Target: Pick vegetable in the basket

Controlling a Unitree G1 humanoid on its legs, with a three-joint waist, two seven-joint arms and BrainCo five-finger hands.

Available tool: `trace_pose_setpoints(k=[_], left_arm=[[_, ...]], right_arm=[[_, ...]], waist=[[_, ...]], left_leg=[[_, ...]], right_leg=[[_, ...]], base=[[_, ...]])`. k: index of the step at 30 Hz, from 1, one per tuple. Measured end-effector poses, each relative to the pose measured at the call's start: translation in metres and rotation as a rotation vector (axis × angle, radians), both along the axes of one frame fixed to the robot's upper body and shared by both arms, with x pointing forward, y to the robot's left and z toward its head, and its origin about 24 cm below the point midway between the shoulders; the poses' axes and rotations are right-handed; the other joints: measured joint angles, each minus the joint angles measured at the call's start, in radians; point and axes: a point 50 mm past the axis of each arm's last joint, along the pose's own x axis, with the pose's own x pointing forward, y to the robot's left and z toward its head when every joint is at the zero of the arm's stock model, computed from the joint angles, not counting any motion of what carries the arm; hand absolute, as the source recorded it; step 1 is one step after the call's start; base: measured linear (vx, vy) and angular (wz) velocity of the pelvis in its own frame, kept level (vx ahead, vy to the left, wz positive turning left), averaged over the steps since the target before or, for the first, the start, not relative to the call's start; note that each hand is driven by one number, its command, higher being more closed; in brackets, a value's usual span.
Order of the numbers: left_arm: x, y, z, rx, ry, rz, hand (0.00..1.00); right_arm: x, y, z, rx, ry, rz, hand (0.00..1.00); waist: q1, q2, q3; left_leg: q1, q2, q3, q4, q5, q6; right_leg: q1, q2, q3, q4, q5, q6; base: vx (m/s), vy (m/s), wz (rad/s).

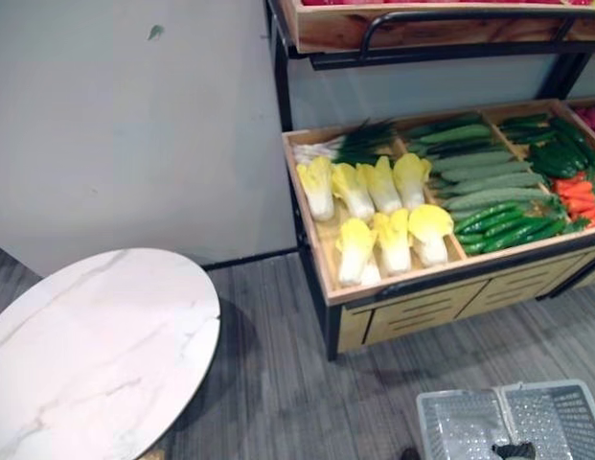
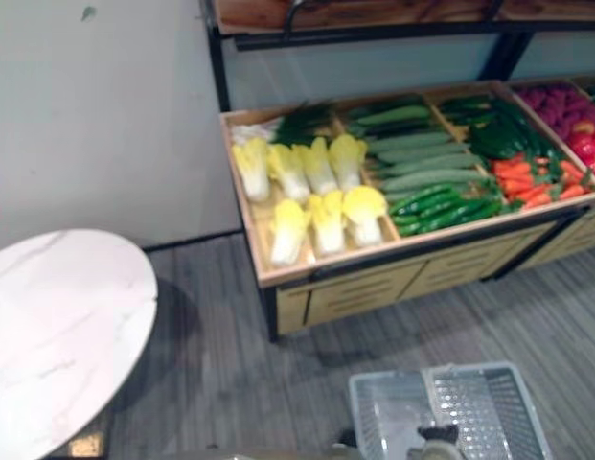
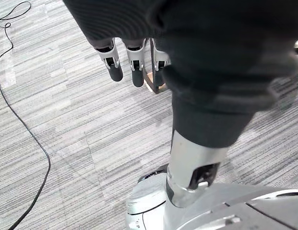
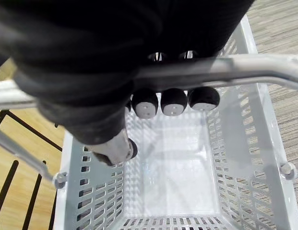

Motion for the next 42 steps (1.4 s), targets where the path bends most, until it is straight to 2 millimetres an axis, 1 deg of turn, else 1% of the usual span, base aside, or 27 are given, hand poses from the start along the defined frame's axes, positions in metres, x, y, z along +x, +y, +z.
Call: trace_pose_setpoints(k=[3,5,8,10,11,13,14,15,16,17,18,19,20,21,22,23,24,31,33,35,36,37,38,39,40,41,42], left_arm=[[0.0,0.0,0.0,0.0,0.002,0.001,0.0],[-0.001,0.002,0.0,0.005,0.004,0.002,0.0],[0.0,0.004,0.001,0.012,0.005,0.008,0.0],[-0.001,0.004,0.001,0.012,0.009,0.009,0.0],[0.0,0.005,0.001,0.016,0.009,0.005,0.0],[0.0,0.003,0.001,0.012,0.012,0.004,0.0],[0.0,0.001,0.0,0.009,0.014,0.0,0.0],[0.0,0.001,0.0,0.008,0.014,-0.002,0.0],[0.0,-0.001,0.0,0.003,0.014,-0.001,0.0],[-0.003,-0.005,-0.001,-0.007,0.021,0.002,0.0],[-0.004,-0.007,-0.002,-0.012,0.023,0.004,0.0],[-0.006,-0.009,-0.002,-0.018,0.026,0.006,0.0],[-0.008,-0.012,-0.003,-0.024,0.031,0.009,0.0],[-0.01,-0.016,-0.003,-0.034,0.035,0.012,0.0],[-0.012,-0.017,-0.004,-0.037,0.039,0.015,0.0],[-0.013,-0.021,-0.004,-0.045,0.04,0.015,0.0],[-0.008,-0.021,-0.004,-0.043,0.018,0.008,0.0],[-0.002,-0.029,-0.005,-0.066,0.006,-0.043,0.0],[0.0,-0.029,-0.005,-0.067,0.001,-0.049,0.0],[0.002,-0.028,-0.005,-0.063,-0.001,-0.064,0.0],[0.001,-0.025,-0.004,-0.055,0.001,-0.073,0.0],[0.001,-0.015,-0.002,-0.026,0.003,-0.1,0.0],[0.002,-0.012,-0.001,-0.019,-0.002,-0.101,0.0],[0.003,-0.012,-0.001,-0.017,-0.013,-0.101,0.0],[0.005,-0.014,-0.001,-0.022,-0.019,-0.1,0.0],[0.012,-0.016,0.0,-0.029,-0.06,-0.068,0.0],[0.015,-0.016,0.0,-0.029,-0.074,-0.058,0.0]], right_arm=[[0.004,-0.001,0.002,-0.009,-0.016,0.007,1.0],[0.006,-0.001,0.003,-0.017,-0.022,0.015,1.0],[0.009,-0.001,0.005,-0.023,-0.04,0.024,1.0],[0.008,-0.002,0.006,-0.031,-0.05,0.032,1.0],[0.01,0.0,0.006,-0.026,-0.054,0.042,1.0],[0.011,-0.003,0.008,-0.035,-0.055,0.045,1.0],[0.01,-0.005,0.008,-0.041,-0.054,0.046,1.0],[0.011,-0.006,0.009,-0.043,-0.053,0.046,1.0],[0.011,-0.006,0.009,-0.046,-0.053,0.05,1.0],[0.013,-0.008,0.01,-0.057,-0.053,0.059,1.0],[0.014,-0.01,0.012,-0.064,-0.055,0.061,1.0],[0.015,-0.012,0.013,-0.069,-0.058,0.064,1.0],[0.016,-0.013,0.014,-0.078,-0.058,0.076,1.0],[0.015,-0.016,0.016,-0.093,-0.06,0.08,1.0],[0.015,-0.013,0.015,-0.089,-0.056,0.082,1.0],[0.016,-0.009,0.014,-0.085,-0.053,0.1,1.0],[0.022,-0.003,0.014,-0.077,-0.066,0.117,1.0],[0.045,0.001,0.02,-0.096,-0.101,0.18,1.0],[0.048,0.0,0.021,-0.103,-0.105,0.185,1.0],[0.061,-0.003,0.029,-0.122,-0.151,0.2,1.0],[0.062,-0.003,0.029,-0.122,-0.157,0.198,1.0],[0.061,0.002,0.027,-0.106,-0.156,0.191,1.0],[0.06,0.004,0.026,-0.098,-0.157,0.183,1.0],[0.054,0.005,0.022,-0.086,-0.147,0.158,1.0],[0.054,0.006,0.022,-0.081,-0.147,0.154,1.0],[0.055,0.008,0.021,-0.073,-0.146,0.149,1.0],[0.054,0.008,0.021,-0.073,-0.141,0.146,1.0]], waist=[[-0.002,0.007,0.005],[-0.003,0.012,0.009],[-0.006,0.018,0.023],[-0.009,0.037,0.029],[-0.009,0.026,0.042],[0.002,0.03,0.057],[0.003,0.036,0.068],[0.003,0.029,0.076],[0.006,0.031,0.082],[0.01,0.037,0.083],[0.01,0.042,0.086],[0.012,0.048,0.089],[0.02,0.058,0.091],[0.026,0.08,0.089],[0.045,0.086,0.089],[0.042,0.083,0.089],[0.034,0.058,0.097],[0.047,0.051,0.098],[0.059,0.051,0.097],[0.068,0.054,0.095],[0.068,0.051,0.094],[0.064,0.013,0.096],[0.063,0.001,0.1],[0.058,0.005,0.102],[0.055,0.009,0.1],[0.055,0.013,0.102],[0.056,0.018,0.105]], left_leg=[[-0.003,0.001,-0.001,0.0,0.0,0.0],[-0.005,0.008,-0.001,0.008,-0.004,-0.005],[-0.042,0.033,-0.009,0.118,-0.063,-0.013],[-0.08,0.065,-0.023,0.234,-0.11,-0.015],[-0.134,0.066,-0.024,0.358,-0.107,-0.009],[-0.203,0.074,-0.033,0.528,-0.079,0.011],[-0.226,0.074,-0.06,0.59,-0.049,-0.002],[-0.242,0.073,-0.075,0.625,-0.029,-0.014],[-0.287,0.065,-0.093,0.689,-0.027,-0.033],[-0.292,0.042,-0.082,0.637,-0.077,-0.03],[-0.297,0.032,-0.079,0.602,-0.092,-0.024],[-0.301,0.015,-0.068,0.531,-0.098,-0.022],[-0.296,-0.003,-0.047,0.405,-0.083,-0.002],[-0.291,-0.007,-0.048,0.306,-0.072,0.01],[-0.263,-0.021,-0.039,0.291,-0.036,0.057],[-0.26,-0.03,-0.035,0.283,-0.04,0.055],[-0.25,-0.055,-0.033,0.299,-0.062,0.071],[-0.273,-0.067,-0.014,0.424,-0.168,0.083],[-0.259,-0.067,0.002,0.415,-0.195,0.082],[-0.203,-0.07,0.019,0.347,-0.18,0.104],[-0.178,-0.078,0.028,0.334,-0.177,0.107],[-0.127,-0.104,0.022,0.311,-0.179,0.112],[-0.103,-0.108,0.019,0.3,-0.181,0.116],[-0.067,-0.098,0.007,0.274,-0.185,0.122],[-0.061,-0.091,0.0,0.269,-0.185,0.123],[-0.041,-0.069,-0.006,0.251,-0.185,0.122],[-0.032,-0.057,-0.007,0.245,-0.185,0.122]], right_leg=[[-0.005,0.0,-0.002,0.012,-0.005,0.0],[-0.021,-0.001,-0.001,0.053,-0.032,-0.002],[-0.041,0.0,-0.002,0.138,-0.101,-0.004],[-0.043,0.022,0.002,0.157,-0.136,-0.007],[-0.032,0.017,0.007,0.154,-0.138,-0.009],[-0.012,0.017,0.02,0.147,-0.139,-0.012],[0.01,0.021,0.028,0.134,-0.139,-0.014],[0.02,0.024,0.038,0.126,-0.14,-0.017],[0.038,0.016,0.053,0.105,-0.135,-0.029],[0.04,0.011,0.069,0.095,-0.138,-0.024],[0.041,0.01,0.075,0.09,-0.138,-0.024],[0.042,0.011,0.084,0.081,-0.138,-0.024],[0.041,0.017,0.097,0.077,-0.139,-0.023],[0.043,0.032,0.1,0.075,-0.139,-0.021],[0.061,0.033,0.127,0.062,-0.138,-0.012],[0.068,0.028,0.128,0.062,-0.136,-0.009],[0.071,0.006,0.138,0.077,-0.141,-0.013],[0.083,-0.004,0.195,0.052,-0.158,0.016],[0.044,-0.009,0.22,0.12,-0.166,0.027],[-0.109,-0.013,0.265,0.411,-0.165,0.027],[-0.146,-0.022,0.275,0.501,-0.164,0.025],[-0.199,-0.052,0.293,0.657,-0.138,0.023],[-0.207,-0.061,0.294,0.703,-0.117,0.023],[-0.23,-0.066,0.282,0.779,-0.079,0.023],[-0.236,-0.07,0.26,0.795,-0.097,0.013],[-0.26,-0.068,0.19,0.797,-0.217,-0.02],[-0.272,-0.058,0.162,0.781,-0.249,-0.036]], base=[[0.01,0.006,0.03],[0.0,-0.005,0.02],[0.01,-0.03,0.02],[0.03,-0.073,0.09],[0.02,-0.078,0.01],[0.03,-0.084,-0.12],[0.05,-0.059,-0.07],[0.06,-0.026,-0.04],[0.04,0.027,-0.18],[0.03,0.05,-0.21],[0.02,0.107,-0.27],[0.03,0.143,-0.31],[0.05,0.206,-0.36],[0.09,0.224,-0.52],[0.07,0.152,-0.32],[0.22,0.148,-0.12],[0.2,0.099,0.1],[0.18,0.069,-0.14],[0.2,0.058,-0.37],[0.18,0.077,-0.41],[0.22,0.088,-0.08],[0.23,0.032,0.13],[0.28,-0.017,0.2],[0.24,-0.048,0.19],[0.22,-0.072,0.22],[0.17,-0.066,0.17],[0.2,-0.121,0.07]])
